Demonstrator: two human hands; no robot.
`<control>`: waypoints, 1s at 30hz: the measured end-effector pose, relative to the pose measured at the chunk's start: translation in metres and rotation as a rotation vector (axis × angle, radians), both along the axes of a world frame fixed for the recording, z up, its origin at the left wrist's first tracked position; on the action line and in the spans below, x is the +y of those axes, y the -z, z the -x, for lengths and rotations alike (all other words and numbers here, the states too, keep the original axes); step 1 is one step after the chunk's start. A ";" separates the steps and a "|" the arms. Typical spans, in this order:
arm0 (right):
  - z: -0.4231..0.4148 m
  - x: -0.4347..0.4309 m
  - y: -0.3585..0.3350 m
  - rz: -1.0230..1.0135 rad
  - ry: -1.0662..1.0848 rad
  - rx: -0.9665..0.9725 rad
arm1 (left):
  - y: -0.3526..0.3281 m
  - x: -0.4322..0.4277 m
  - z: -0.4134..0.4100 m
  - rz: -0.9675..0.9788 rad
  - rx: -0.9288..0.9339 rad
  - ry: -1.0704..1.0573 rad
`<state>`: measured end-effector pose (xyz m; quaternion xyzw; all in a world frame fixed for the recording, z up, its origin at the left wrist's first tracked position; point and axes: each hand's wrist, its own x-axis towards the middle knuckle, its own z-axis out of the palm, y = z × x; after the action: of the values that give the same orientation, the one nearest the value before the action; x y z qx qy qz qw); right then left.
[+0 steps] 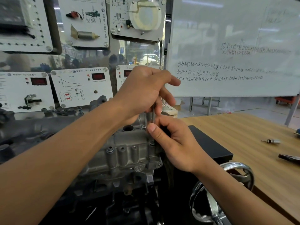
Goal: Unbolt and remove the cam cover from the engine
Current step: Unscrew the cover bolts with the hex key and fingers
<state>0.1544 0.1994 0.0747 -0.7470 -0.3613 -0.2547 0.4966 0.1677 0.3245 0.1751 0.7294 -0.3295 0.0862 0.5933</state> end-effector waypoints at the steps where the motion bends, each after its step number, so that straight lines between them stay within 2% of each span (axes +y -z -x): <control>1: 0.000 0.000 0.000 -0.016 0.002 -0.001 | -0.002 -0.001 0.001 0.013 0.024 0.011; 5: 0.000 0.001 0.001 -0.093 -0.021 0.011 | -0.008 0.002 0.002 0.041 0.140 0.119; 10: -0.002 0.000 0.001 -0.171 -0.041 0.050 | -0.001 0.016 -0.003 0.146 0.320 0.447; 16: -0.002 0.001 -0.001 -0.210 -0.048 0.061 | 0.019 0.030 -0.006 0.222 0.309 0.627; 19: -0.001 0.001 -0.002 -0.201 -0.041 0.073 | 0.021 0.029 -0.004 0.225 0.267 0.560; 25: 0.001 0.002 -0.001 -0.148 -0.018 0.050 | 0.020 0.018 0.007 0.264 0.082 0.231; 30: 0.002 0.002 0.000 -0.131 -0.012 0.042 | 0.011 0.008 0.012 0.202 -0.059 0.002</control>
<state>0.1523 0.2014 0.0745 -0.7160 -0.3378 -0.2592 0.5532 0.1561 0.3325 0.1646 0.6627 -0.3373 0.1399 0.6538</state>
